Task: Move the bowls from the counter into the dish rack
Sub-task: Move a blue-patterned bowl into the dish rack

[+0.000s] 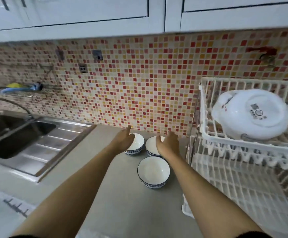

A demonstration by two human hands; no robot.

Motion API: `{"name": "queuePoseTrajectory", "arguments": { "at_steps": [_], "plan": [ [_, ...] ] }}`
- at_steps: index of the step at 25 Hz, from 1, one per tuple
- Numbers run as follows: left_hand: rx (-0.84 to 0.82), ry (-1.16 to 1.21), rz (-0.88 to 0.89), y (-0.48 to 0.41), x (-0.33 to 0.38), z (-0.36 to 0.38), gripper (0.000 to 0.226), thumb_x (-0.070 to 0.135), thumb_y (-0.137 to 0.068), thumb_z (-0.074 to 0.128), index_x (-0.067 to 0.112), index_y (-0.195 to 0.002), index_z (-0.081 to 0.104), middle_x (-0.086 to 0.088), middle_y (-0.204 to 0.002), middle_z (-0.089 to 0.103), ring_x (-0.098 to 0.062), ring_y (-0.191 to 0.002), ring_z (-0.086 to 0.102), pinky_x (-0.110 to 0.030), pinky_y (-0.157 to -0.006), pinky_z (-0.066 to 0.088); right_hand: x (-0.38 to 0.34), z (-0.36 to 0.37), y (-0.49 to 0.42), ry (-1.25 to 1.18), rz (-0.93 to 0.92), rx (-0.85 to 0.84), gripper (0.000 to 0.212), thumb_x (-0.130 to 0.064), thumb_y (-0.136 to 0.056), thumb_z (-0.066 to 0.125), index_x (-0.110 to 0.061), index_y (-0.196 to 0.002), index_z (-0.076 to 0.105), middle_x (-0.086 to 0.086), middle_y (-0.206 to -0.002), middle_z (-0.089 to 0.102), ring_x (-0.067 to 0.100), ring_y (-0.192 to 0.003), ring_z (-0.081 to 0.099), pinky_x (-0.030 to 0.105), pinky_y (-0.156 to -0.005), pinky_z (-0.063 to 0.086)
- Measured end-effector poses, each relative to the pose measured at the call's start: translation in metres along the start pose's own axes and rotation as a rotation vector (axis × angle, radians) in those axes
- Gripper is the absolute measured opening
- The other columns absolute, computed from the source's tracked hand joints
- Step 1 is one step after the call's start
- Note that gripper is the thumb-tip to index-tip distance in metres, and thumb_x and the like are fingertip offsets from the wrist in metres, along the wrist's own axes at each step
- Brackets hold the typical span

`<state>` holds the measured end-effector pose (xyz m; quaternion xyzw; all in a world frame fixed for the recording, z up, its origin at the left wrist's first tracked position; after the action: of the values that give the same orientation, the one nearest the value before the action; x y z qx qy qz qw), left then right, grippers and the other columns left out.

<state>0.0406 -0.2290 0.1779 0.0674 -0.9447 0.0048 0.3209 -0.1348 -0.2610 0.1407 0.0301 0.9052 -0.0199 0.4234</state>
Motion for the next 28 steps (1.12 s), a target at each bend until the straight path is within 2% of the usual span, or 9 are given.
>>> {"name": "queuePoseTrajectory", "arguments": {
  "at_steps": [3,6,10,15,18,20,22,24,28],
  "plan": [
    [-0.135,-0.115,-0.077,-0.008,-0.04,0.062,0.047,0.019,-0.1,0.033,-0.003,-0.142,0.03,-0.025,-0.145,0.04,-0.036,-0.131,0.041,-0.034,-0.103,0.034,0.079,0.035,-0.002,0.055,0.244,-0.004,0.059,-0.038,-0.09,0.049,-0.003,-0.136,0.039,0.018,-0.136,0.048,0.037,-0.123,0.048,0.04,-0.099,0.043],
    [-0.239,-0.117,-0.207,-0.015,-0.081,0.121,0.051,0.029,-0.1,0.034,-0.007,-0.136,0.033,-0.028,-0.139,0.045,-0.038,-0.128,0.043,-0.035,-0.101,0.036,0.133,0.073,0.002,0.168,0.365,-0.08,0.062,-0.041,-0.09,0.047,-0.001,-0.136,0.039,0.02,-0.138,0.047,0.035,-0.127,0.046,0.04,-0.104,0.04],
    [-0.266,0.013,-0.37,-0.022,-0.106,0.166,0.045,0.03,-0.097,0.04,-0.003,-0.128,0.041,-0.026,-0.13,0.054,-0.039,-0.119,0.053,-0.035,-0.095,0.046,0.164,0.109,0.008,0.199,0.408,-0.187,0.051,-0.038,-0.089,0.047,0.001,-0.119,0.058,0.021,-0.122,0.062,0.035,-0.113,0.059,0.034,-0.093,0.049],
    [-0.277,0.06,-0.401,-0.026,-0.113,0.174,0.038,0.013,-0.092,0.049,-0.003,-0.125,0.041,-0.022,-0.128,0.052,-0.04,-0.115,0.054,-0.03,-0.07,0.048,0.167,0.11,0.014,0.184,0.444,-0.128,0.038,-0.021,-0.074,0.046,-0.011,-0.109,0.059,0.016,-0.115,0.065,0.037,-0.103,0.061,0.037,-0.086,0.052],
    [-0.181,0.184,-0.401,-0.028,-0.122,0.146,0.033,0.019,-0.094,0.043,0.003,-0.122,0.044,-0.022,-0.116,0.052,-0.045,-0.096,0.064,-0.04,-0.05,0.059,0.138,0.102,0.015,0.219,0.292,-0.096,0.031,-0.02,-0.085,0.043,-0.01,-0.113,0.051,0.014,-0.115,0.063,0.033,-0.103,0.061,0.032,-0.082,0.049],
    [-0.08,0.161,-0.353,-0.033,-0.12,0.112,0.033,0.029,-0.095,0.038,0.005,-0.113,0.051,-0.02,-0.102,0.057,-0.044,-0.085,0.068,-0.047,-0.06,0.06,0.106,0.094,0.013,0.168,0.172,-0.099,0.031,-0.012,-0.091,0.041,-0.007,-0.121,0.044,0.015,-0.113,0.063,0.032,-0.102,0.06,0.027,-0.072,0.043],
    [0.021,0.06,-0.218,-0.042,-0.107,0.071,0.039,0.036,-0.096,0.035,0.005,-0.109,0.055,-0.021,-0.099,0.064,-0.041,-0.085,0.066,-0.041,-0.072,0.057,0.06,0.079,0.013,0.138,0.019,-0.092,0.042,-0.008,-0.093,0.04,-0.007,-0.135,0.036,0.019,-0.11,0.064,0.035,-0.101,0.06,0.025,-0.071,0.04],
    [0.124,0.026,-0.08,-0.044,-0.084,0.027,0.042,0.036,-0.1,0.03,0.007,-0.115,0.056,-0.019,-0.096,0.065,-0.034,-0.08,0.061,-0.033,-0.067,0.049,0.012,0.057,0.016,0.12,-0.114,-0.051,0.046,-0.008,-0.094,0.038,-0.011,-0.14,0.032,0.018,-0.107,0.066,0.034,-0.096,0.061,0.029,-0.072,0.045],
    [0.34,0.294,0.117,-0.026,-0.046,-0.05,0.041,0.039,-0.1,0.031,0.016,-0.125,0.052,-0.009,-0.099,0.062,-0.028,-0.087,0.057,-0.04,-0.077,0.047,-0.075,-0.002,0.034,0.007,-0.321,0.118,0.041,-0.016,-0.096,0.041,-0.019,-0.137,0.036,0.009,-0.117,0.063,0.027,-0.1,0.06,0.031,-0.078,0.046]
  ]
}}
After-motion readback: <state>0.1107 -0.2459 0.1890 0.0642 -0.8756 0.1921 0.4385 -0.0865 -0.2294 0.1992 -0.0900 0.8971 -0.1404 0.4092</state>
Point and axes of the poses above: each hand's wrist, its own y-axis away from the middle knuckle, its own z-axis out of the palm, x = y × z, the point moved 6 cm from there along -y, towards the middle knuckle
